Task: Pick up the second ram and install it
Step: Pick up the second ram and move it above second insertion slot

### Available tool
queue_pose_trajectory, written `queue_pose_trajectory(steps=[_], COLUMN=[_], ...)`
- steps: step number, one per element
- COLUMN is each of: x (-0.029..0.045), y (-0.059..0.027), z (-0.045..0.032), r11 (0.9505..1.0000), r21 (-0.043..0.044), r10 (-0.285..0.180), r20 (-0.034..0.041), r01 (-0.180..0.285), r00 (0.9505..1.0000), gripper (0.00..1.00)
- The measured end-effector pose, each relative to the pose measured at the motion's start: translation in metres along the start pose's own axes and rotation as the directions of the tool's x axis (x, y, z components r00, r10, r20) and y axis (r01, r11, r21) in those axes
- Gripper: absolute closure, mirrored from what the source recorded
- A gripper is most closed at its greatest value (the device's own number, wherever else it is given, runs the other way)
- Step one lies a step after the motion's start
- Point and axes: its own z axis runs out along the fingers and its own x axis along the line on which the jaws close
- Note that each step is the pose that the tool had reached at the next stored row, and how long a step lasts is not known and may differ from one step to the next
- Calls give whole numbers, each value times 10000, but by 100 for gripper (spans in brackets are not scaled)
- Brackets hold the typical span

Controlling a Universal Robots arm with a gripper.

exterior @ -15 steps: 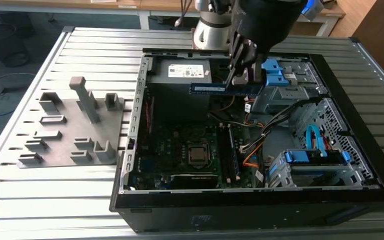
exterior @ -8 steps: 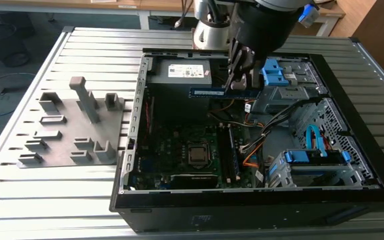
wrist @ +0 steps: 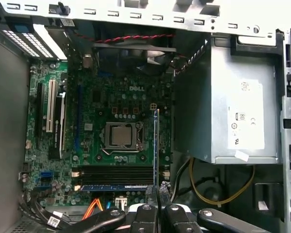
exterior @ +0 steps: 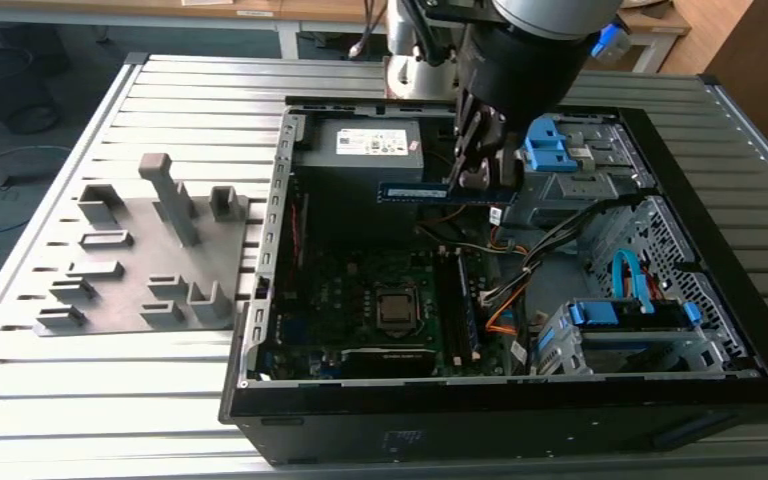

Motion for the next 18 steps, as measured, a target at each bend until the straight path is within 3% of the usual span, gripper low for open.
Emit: queue_pose_trajectory(steps=[18], x=[24], y=[-16], z=[194], r11=[10000], r21=[0], r10=[0], r20=[0], r01=[0], r00=[10000], gripper=[87])
